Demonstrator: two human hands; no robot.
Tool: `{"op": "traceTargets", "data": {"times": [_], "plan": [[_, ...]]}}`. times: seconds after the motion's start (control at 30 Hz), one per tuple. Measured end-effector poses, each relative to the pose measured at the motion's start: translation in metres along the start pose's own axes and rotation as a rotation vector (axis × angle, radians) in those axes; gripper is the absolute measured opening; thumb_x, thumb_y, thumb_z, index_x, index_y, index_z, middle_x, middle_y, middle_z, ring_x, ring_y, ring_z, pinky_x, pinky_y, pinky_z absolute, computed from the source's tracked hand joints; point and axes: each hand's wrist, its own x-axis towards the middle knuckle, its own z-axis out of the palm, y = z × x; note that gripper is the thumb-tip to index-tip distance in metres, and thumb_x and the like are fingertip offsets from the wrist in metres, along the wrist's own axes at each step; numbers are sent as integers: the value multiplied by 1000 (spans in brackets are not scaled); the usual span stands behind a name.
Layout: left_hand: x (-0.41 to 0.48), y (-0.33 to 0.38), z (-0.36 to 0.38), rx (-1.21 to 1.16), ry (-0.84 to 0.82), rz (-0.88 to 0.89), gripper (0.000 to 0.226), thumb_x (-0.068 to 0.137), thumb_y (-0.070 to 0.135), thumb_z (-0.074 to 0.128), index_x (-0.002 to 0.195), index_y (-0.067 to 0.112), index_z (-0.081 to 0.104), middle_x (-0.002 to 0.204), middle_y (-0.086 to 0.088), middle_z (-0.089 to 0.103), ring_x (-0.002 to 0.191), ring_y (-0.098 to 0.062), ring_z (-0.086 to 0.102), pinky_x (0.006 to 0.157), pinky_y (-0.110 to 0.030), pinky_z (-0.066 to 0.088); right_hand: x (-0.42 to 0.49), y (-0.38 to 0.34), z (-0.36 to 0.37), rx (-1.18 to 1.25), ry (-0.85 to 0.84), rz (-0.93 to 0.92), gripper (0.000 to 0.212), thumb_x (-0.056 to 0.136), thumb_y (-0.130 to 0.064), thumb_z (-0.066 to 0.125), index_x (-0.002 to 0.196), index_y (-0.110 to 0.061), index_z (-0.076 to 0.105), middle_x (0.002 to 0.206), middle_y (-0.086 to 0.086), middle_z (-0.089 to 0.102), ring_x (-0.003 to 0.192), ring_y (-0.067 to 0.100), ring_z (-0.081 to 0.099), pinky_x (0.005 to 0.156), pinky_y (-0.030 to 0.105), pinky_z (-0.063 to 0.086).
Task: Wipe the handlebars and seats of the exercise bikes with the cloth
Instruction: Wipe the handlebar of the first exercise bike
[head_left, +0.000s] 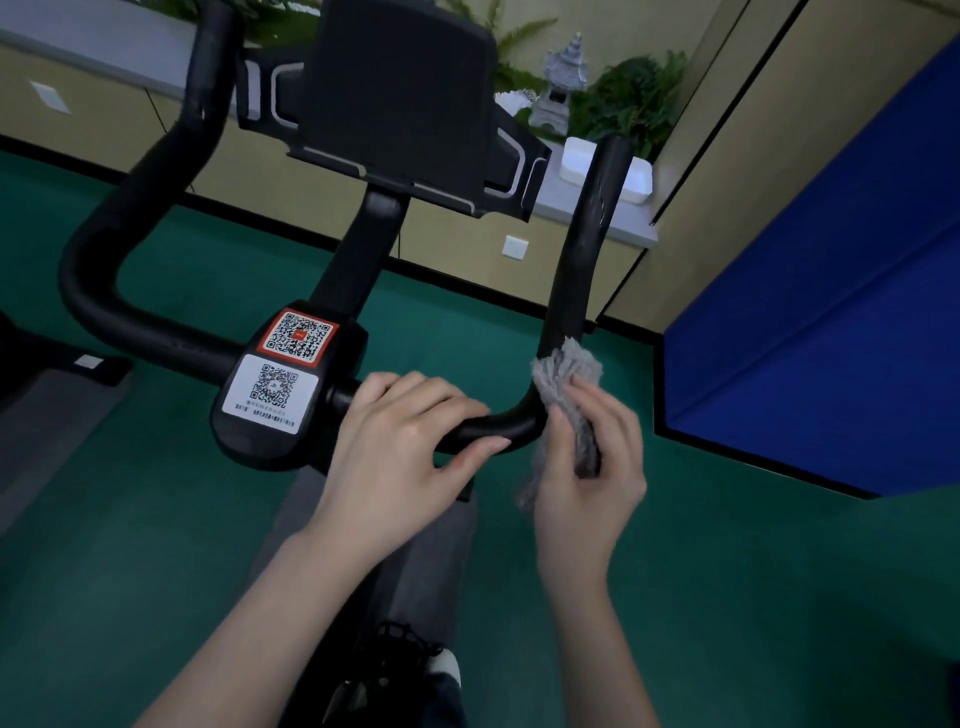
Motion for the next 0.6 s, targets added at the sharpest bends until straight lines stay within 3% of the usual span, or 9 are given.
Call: {"op": "traceTargets", "data": {"times": [0.2, 0.3, 0.47, 0.6], "plan": [[0, 2, -2, -23, -3, -18, 32, 85, 49, 59, 89, 21, 74, 85, 12, 66, 78, -13, 61, 81, -28, 35, 33, -1, -6, -11, -149, 8, 17, 86, -1, 66, 101, -8, 71, 102, -1, 65, 102, 18, 61, 94, 35, 49], [0, 4, -2, -17, -9, -28, 32, 85, 50, 58, 89, 22, 74, 85, 13, 67, 79, -13, 61, 81, -28, 34, 35, -1, -15, -41, -264, -120, 19, 83, -3, 70, 101, -8, 72, 100, -4, 66, 100, 18, 62, 91, 25, 48], [0, 5, -3, -30, -22, -50, 32, 84, 51, 60, 90, 23, 74, 85, 13, 67, 79, -12, 61, 80, -27, 34, 64, -2, -17, -159, -356, -215, 15, 83, -5, 72, 98, -5, 73, 97, 2, 66, 96, 21, 62, 89, 26, 48], [0, 8, -5, -33, -35, -82, 36, 83, 54, 58, 90, 23, 74, 85, 13, 68, 79, -12, 61, 80, -31, 37, 85, -12, -19, -305, -685, -413, 13, 80, -7, 74, 93, -6, 75, 93, 2, 70, 91, 20, 59, 84, 13, 41]]}}
